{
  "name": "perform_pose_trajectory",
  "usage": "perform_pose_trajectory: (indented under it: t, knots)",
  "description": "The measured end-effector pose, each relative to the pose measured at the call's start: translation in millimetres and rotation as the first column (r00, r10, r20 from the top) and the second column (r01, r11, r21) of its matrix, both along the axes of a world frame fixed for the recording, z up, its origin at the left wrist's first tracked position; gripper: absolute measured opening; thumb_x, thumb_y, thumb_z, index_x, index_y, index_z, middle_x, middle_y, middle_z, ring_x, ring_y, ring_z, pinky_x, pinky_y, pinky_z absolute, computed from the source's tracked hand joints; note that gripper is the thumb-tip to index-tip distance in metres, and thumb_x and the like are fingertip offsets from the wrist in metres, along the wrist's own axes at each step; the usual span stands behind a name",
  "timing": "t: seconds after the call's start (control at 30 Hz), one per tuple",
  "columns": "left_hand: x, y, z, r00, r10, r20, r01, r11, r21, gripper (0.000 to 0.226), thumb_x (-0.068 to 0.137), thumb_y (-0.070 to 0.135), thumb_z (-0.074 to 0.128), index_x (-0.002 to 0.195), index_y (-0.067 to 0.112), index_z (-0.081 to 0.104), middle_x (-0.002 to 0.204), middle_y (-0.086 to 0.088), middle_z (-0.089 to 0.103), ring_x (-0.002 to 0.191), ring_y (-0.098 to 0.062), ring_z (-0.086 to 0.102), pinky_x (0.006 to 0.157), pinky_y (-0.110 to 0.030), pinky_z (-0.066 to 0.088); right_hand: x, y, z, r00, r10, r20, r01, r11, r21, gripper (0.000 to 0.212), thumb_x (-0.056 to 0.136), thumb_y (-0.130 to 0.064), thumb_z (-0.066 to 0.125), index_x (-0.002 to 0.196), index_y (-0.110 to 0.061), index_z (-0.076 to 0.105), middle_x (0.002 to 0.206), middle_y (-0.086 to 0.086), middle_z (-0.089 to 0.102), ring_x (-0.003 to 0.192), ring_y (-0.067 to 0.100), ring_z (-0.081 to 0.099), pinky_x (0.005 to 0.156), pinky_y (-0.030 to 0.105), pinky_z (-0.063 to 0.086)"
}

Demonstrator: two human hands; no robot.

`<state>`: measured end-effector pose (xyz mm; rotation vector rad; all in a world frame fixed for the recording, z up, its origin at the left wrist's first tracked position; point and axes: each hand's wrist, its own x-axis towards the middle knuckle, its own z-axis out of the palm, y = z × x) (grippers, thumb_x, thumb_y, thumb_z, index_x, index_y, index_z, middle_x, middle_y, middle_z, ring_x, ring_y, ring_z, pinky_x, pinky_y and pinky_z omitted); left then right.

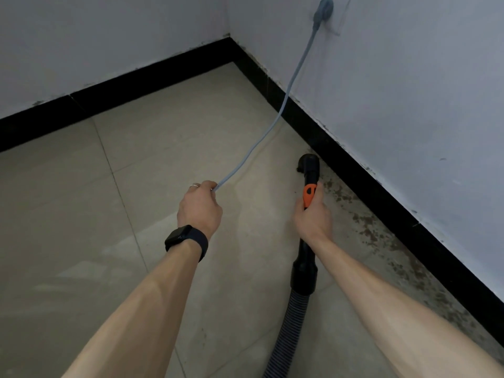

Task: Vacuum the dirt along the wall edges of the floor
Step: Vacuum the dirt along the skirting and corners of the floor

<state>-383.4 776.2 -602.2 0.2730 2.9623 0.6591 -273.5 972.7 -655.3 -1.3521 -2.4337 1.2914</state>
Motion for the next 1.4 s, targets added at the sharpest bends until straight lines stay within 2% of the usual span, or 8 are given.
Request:
perform_pose_trajectory:
  t: [0.1,0.3,0.43,0.83,1.0,1.17,1.3,1.4]
  knots:
    - [-4,-3,-4,1.000,0.020,0.021,-0.020,1.000,0.007,0.031,0.100,0.012,0.042,0.124,0.018,0.060,0.107,-0.009,0.058,0.082,-0.023,0.048,0.067,-0.032,0.036,-20,8,-3,0.994,0.049,0.096,-0.059,0.993,0.100,0.069,0.107,-0.036,0.040,0.164,-0.027,0.002,0.119,0.019,0.061,0.100,0.036,0.062,0.078,0.037,0.045]
    - [-8,-5,-12,0.999,0.012,0.034,-0.012,1.000,0.002,0.032,0.100,0.013,0.041,0.125,0.019,0.059,0.110,-0.008,0.058,0.091,-0.029,0.056,0.068,-0.032,0.037,-56,20,-3,0.968,0.127,0.218,-0.182,0.950,0.254,0.069,0.107,-0.031,0.037,0.163,-0.026,-0.002,0.130,0.025,0.056,0.109,0.040,0.060,0.077,0.038,0.038]
    - [-10,-3,-13,0.999,0.010,0.036,-0.010,1.000,-0.005,0.031,0.099,0.013,0.042,0.124,0.019,0.059,0.107,-0.008,0.058,0.081,-0.025,0.050,0.066,-0.032,0.038,-66,21,-4,0.965,0.119,0.235,-0.181,0.948,0.263,0.070,0.106,-0.029,0.038,0.164,-0.025,-0.002,0.133,0.027,0.053,0.113,0.042,0.058,0.081,0.041,0.038]
    - [1,-3,-9,0.998,-0.014,0.064,0.017,0.998,-0.057,0.035,0.097,0.008,0.043,0.127,0.020,0.057,0.109,-0.008,0.057,0.089,-0.029,0.056,0.067,-0.035,0.042,-38,22,-1,0.954,0.127,0.270,-0.203,0.939,0.277,0.075,0.105,-0.025,0.042,0.164,-0.024,-0.005,0.131,0.026,0.053,0.110,0.041,0.059,0.080,0.041,0.043]
    - [10,-11,-5,0.986,-0.066,0.156,0.078,0.994,-0.076,0.066,0.084,-0.007,0.043,0.138,0.031,0.037,0.114,-0.007,0.048,0.092,-0.028,0.053,0.070,-0.041,0.051,-21,21,4,0.960,0.117,0.253,-0.182,0.951,0.252,0.071,0.106,-0.026,0.038,0.164,-0.024,-0.003,0.131,0.025,0.055,0.111,0.040,0.059,0.081,0.041,0.044]
    - [22,-17,-12,0.979,-0.141,0.147,0.159,0.980,-0.120,0.070,0.082,-0.011,0.041,0.134,0.036,0.034,0.103,-0.004,0.041,0.082,-0.026,0.050,0.063,-0.041,0.052,-12,22,10,0.964,0.104,0.244,-0.162,0.959,0.232,0.069,0.107,-0.027,0.036,0.164,-0.023,-0.002,0.128,0.024,0.057,0.108,0.039,0.059,0.078,0.037,0.039]
    - [25,-17,-18,0.944,-0.140,0.299,0.204,0.960,-0.193,0.059,0.086,0.002,0.045,0.138,0.030,0.040,0.117,-0.004,0.052,0.096,-0.026,0.055,0.072,-0.039,0.054,-3,22,10,0.974,0.061,0.220,-0.103,0.978,0.183,0.069,0.107,-0.032,0.037,0.164,-0.025,-0.001,0.117,0.018,0.056,0.093,0.033,0.056,0.075,0.036,0.040]
    - [29,-12,-17,0.824,-0.140,0.549,0.275,0.946,-0.171,0.049,0.089,0.018,0.051,0.136,0.030,0.047,0.132,-0.003,0.055,0.109,-0.024,0.058,0.086,-0.031,0.050,2,25,16,0.996,-0.066,0.063,0.067,0.998,-0.011,0.060,0.105,-0.032,0.044,0.160,-0.025,0.018,0.105,0.010,0.058,0.077,0.027,0.057,0.065,0.031,0.044]
